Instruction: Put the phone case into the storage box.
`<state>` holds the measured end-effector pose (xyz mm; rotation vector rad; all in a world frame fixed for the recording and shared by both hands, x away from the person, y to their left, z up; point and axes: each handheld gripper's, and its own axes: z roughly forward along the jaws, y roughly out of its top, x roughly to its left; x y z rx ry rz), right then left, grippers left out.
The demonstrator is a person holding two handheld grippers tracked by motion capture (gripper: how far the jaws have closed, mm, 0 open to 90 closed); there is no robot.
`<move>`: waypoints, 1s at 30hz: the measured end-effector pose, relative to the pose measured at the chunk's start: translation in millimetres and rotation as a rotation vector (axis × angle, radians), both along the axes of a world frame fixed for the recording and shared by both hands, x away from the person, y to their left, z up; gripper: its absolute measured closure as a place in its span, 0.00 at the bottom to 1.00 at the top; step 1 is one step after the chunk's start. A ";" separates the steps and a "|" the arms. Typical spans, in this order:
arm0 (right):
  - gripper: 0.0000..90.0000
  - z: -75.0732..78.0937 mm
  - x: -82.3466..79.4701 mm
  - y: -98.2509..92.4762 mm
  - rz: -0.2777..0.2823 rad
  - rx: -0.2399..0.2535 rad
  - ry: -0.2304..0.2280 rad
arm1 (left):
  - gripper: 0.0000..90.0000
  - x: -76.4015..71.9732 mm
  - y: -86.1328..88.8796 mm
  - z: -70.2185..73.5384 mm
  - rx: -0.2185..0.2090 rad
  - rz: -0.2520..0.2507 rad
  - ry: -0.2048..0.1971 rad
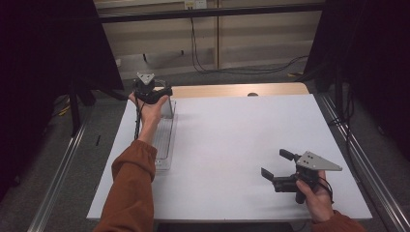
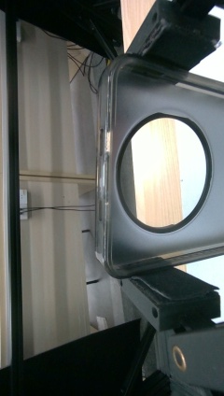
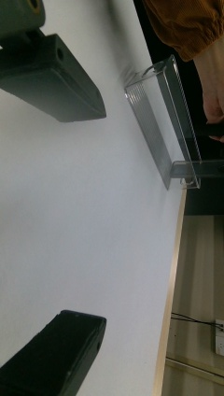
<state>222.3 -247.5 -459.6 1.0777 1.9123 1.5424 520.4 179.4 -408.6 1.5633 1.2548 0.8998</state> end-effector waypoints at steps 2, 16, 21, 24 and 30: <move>0.02 -0.2 0.1 0.0 -0.001 -0.001 0.001 | 0.14 2.3 -0.6 -0.5 -0.016 -0.006 -0.012; 0.02 -0.4 -0.4 0.2 0.003 0.002 0.001 | 0.13 5.3 -7.4 -6.5 0.018 -0.013 -0.003; 0.02 -0.4 -0.5 0.2 0.009 -0.002 -0.002 | 0.13 4.7 -8.6 -6.4 0.024 -0.023 -0.003; 0.02 -0.4 -0.5 0.0 0.004 -0.005 -0.003 | 0.13 4.5 -7.6 -5.6 0.027 -0.035 0.005; 0.02 -0.5 -0.5 0.5 0.009 0.000 0.001 | 0.13 4.5 -7.1 -6.2 0.021 -0.045 0.005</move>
